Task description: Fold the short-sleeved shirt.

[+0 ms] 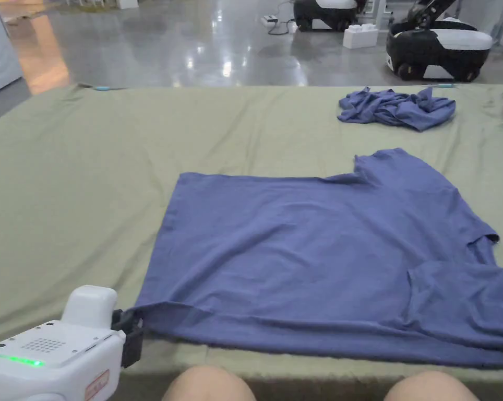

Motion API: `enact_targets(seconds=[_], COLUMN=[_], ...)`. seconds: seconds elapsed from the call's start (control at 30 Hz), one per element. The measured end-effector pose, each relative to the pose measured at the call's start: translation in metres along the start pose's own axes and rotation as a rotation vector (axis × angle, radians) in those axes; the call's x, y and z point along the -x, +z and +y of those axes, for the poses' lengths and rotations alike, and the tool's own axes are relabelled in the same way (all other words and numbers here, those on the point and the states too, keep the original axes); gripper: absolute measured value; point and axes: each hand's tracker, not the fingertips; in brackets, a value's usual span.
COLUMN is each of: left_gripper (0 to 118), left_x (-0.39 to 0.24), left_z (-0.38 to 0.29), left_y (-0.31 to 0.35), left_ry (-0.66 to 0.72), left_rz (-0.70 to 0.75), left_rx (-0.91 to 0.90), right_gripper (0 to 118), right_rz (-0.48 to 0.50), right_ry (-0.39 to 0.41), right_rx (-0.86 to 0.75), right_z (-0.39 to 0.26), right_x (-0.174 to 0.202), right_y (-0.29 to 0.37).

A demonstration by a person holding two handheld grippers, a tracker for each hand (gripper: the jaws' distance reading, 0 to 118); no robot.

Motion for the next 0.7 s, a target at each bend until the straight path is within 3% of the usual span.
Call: enact_targets(seconds=[0.07, 0.13, 0.17, 0.23, 0.3, 0.33, 0.37, 0.4, 0.43, 0.53, 0.7], left_gripper=[4, 4, 4, 4, 4, 4, 4, 4, 4, 4, 4], left_x=[-0.001, 0.001, -0.001, -0.001, -0.003, -0.004, -0.004, -0.006, -0.006, -0.007, 0.007], left_z=[0.004, 0.009, 0.01, 0.013, 0.015, 0.015, 0.015, 0.016, 0.017, 0.021, 0.059], left_y=[0.007, 0.01, 0.014, 0.012, 0.012, 0.011, 0.01, 0.008, 0.007, 0.008, 0.013], left_ry=[-0.006, 0.013, 0.017, 0.019, 0.019, 0.02, 0.02, 0.02, 0.017, 0.017, 0.063], left_rz=[-0.007, -0.018, -0.023, -0.017, -0.012, -0.012, -0.014, -0.015, -0.015, -0.019, -0.091], left_rx=[-0.007, -0.016, -0.015, -0.01, 0.001, 0.011, 0.018, 0.028, 0.04, 0.057, 0.09], right_gripper=[8, 91, 91, 113, 99, 82, 58, 20, 9, 9, 9], right_rz=[0.006, 0.041, 0.036, -0.008, 0.021, 0.011, -0.012, -0.005, 0.009, 0.032, 0.039], right_ry=[-0.014, -0.072, -0.079, -0.084, -0.09, -0.097, -0.101, -0.114, -0.148, -0.231, -0.202], right_rx=[0.032, 0.138, 0.182, 0.223, 0.216, 0.251, 0.268, 0.275, 0.278, 0.294, 0.277], right_z=[0.002, 0.004, 0.005, -0.006, -0.007, -0.009, -0.01, -0.011, -0.013, -0.009, 0.029], right_x=[-0.002, -0.009, -0.011, -0.024, -0.028, -0.03, -0.031, -0.034, -0.036, -0.042, -0.055], right_y=[-0.013, -0.037, -0.046, -0.074, -0.085, -0.092, -0.096, -0.1, -0.103, -0.097, -0.082])
